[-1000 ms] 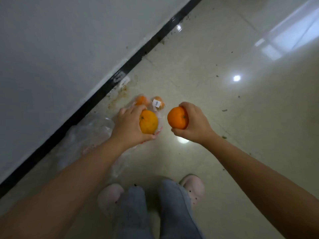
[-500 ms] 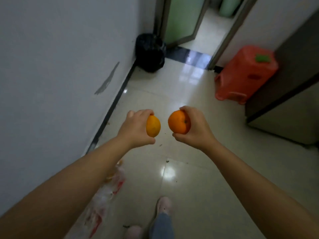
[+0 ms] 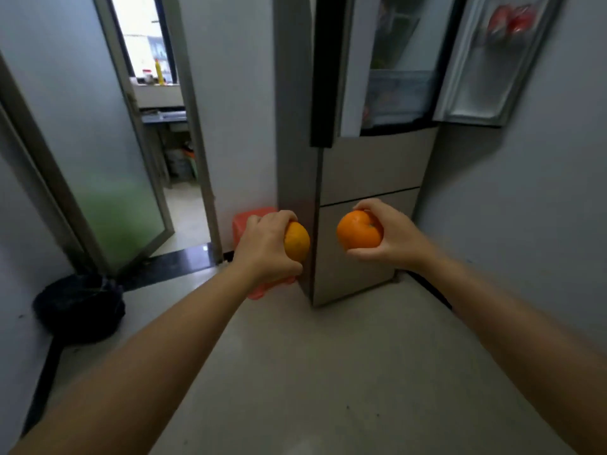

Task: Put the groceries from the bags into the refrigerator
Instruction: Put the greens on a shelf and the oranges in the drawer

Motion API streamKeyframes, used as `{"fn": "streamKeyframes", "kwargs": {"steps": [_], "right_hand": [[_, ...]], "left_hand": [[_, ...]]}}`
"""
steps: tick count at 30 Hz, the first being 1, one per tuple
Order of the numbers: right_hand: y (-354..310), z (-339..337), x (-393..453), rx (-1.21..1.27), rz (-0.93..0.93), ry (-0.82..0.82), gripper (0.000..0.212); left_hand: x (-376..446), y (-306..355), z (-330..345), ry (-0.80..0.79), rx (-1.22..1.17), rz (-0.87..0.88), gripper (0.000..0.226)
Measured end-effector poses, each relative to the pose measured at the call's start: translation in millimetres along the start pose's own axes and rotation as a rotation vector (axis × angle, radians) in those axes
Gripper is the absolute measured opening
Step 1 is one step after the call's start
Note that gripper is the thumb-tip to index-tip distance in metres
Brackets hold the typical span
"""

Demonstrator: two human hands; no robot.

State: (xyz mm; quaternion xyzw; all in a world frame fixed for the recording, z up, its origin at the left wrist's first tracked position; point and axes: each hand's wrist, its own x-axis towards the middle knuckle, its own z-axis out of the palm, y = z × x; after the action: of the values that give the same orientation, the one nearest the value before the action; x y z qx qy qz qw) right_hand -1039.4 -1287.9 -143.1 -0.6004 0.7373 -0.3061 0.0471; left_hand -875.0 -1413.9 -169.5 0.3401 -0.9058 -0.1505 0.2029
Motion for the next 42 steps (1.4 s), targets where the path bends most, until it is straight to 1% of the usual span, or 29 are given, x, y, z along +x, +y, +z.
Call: {"fn": "streamKeyframes", "kwargs": {"steps": [3, 9, 12, 16, 19, 21, 25, 29, 33, 35, 37, 40, 42], "right_hand": [[52.8, -70.5, 26.4, 0.066, 0.012, 0.049, 0.054], [148.3, -182.8, 91.7, -0.033, -0.024, 0.169, 0.057], [190.0, -218.1, 132.1, -0.083, -0.011, 0.231, 0.060], [245.1, -252.4, 198.5, -0.061, 0.018, 0.302, 0.062], [283.6, -275.5, 256.9, -0.093, 0.029, 0.351, 0.064], [305.5, -293.0, 299.1, -0.111, 0.037, 0.365, 0.064], [349.1, -328.0, 385.5, -0.166, 0.051, 0.348, 0.063], [398.9, -350.8, 464.8, -0.274, 0.043, 0.382, 0.066], [445.8, -362.0, 543.9, -0.322, -0.012, 0.401, 0.064], [468.5, -363.9, 587.8, -0.357, -0.072, 0.376, 0.061], [491.8, -361.1, 632.5, -0.431, -0.144, 0.329, 0.059], [524.2, -350.0, 696.9, -0.504, -0.241, 0.241, 0.063], [539.8, -341.2, 738.8, -0.555, -0.291, 0.155, 0.063]], "left_hand": [[72.7, 67.2, 8.9, 0.041, -0.013, 0.056, 0.071], [199.8, 166.1, 31.1, 0.137, -0.124, 0.088, 0.070], [260.6, 194.6, 40.3, 0.160, -0.139, 0.080, 0.067], [351.1, 222.6, 43.4, 0.164, -0.325, 0.019, 0.063], [426.2, 242.9, 44.2, 0.242, -0.237, 0.056, 0.068], [479.8, 254.7, 43.5, 0.256, -0.227, 0.068, 0.067], [589.7, 268.8, 48.9, 0.247, -0.134, 0.032, 0.068], [691.5, 271.8, 64.7, 0.236, -0.079, -0.041, 0.069], [780.1, 263.7, 79.7, 0.306, -0.110, -0.170, 0.070], [820.3, 255.6, 86.6, 0.327, -0.092, -0.218, 0.070], [855.6, 246.8, 92.0, 0.318, -0.002, -0.251, 0.071], [901.1, 236.1, 98.6, 0.257, 0.139, -0.291, 0.068], [929.6, 228.5, 101.3, 0.207, 0.155, -0.326, 0.065]]}}
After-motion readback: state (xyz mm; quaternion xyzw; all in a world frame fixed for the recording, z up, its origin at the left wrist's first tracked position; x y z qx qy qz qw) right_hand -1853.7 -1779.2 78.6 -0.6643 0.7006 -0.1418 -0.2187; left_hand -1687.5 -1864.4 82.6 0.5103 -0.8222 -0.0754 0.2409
